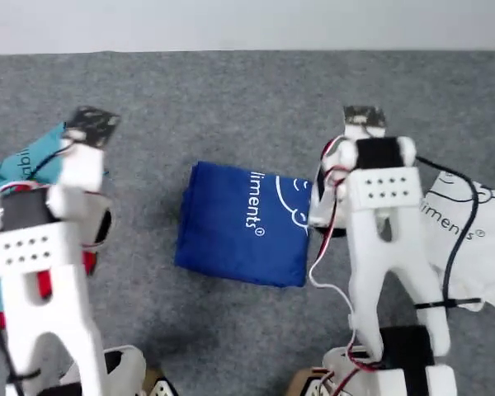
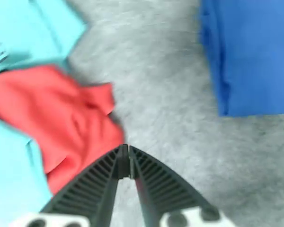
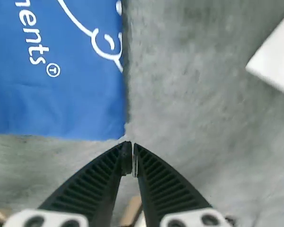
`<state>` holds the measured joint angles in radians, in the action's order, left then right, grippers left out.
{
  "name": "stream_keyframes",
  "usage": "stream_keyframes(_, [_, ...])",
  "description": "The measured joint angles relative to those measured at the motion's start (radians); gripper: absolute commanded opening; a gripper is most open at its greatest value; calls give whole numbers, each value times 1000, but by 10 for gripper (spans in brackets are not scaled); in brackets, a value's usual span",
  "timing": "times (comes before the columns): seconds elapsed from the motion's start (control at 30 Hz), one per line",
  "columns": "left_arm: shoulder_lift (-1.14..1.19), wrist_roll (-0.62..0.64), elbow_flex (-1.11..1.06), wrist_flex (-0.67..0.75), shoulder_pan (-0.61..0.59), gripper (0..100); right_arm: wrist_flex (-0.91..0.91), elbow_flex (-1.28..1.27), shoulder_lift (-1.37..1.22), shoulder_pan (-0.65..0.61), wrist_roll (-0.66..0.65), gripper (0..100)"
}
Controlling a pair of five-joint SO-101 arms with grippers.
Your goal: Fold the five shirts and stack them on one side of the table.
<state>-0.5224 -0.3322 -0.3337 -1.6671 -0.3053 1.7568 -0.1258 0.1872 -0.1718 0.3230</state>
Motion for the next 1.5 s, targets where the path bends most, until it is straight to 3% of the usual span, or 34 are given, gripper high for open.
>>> stream_keyframes(0.17, [-40, -29, -37, -12, -106, 6, -46, -117, 6, -66, 190, 36])
stream_keyframes(0.4, [-64, -89, -71, -12, -256, 6, -245, -256, 6, -244, 344, 369])
stream_keyframes(0.57, [-64, -129, -71, -12, -338, 6, -422, -341, -2, -334, 407, 371])
stream_keyframes(0.87, [-64, -160, -71, -12, -407, 6, -582, -348, -279, -339, 473, 372])
stream_keyframes(1.0, [-64, -172, -71, -12, -407, 6, -588, -275, -391, -341, 488, 318])
stream_keyframes(1.2, [-64, -172, -71, -12, -407, 6, -506, -155, -496, -339, 488, 12])
stream_keyframes(1.5, [-64, -173, -71, -12, -407, 6, -459, -121, -514, -331, 457, 8])
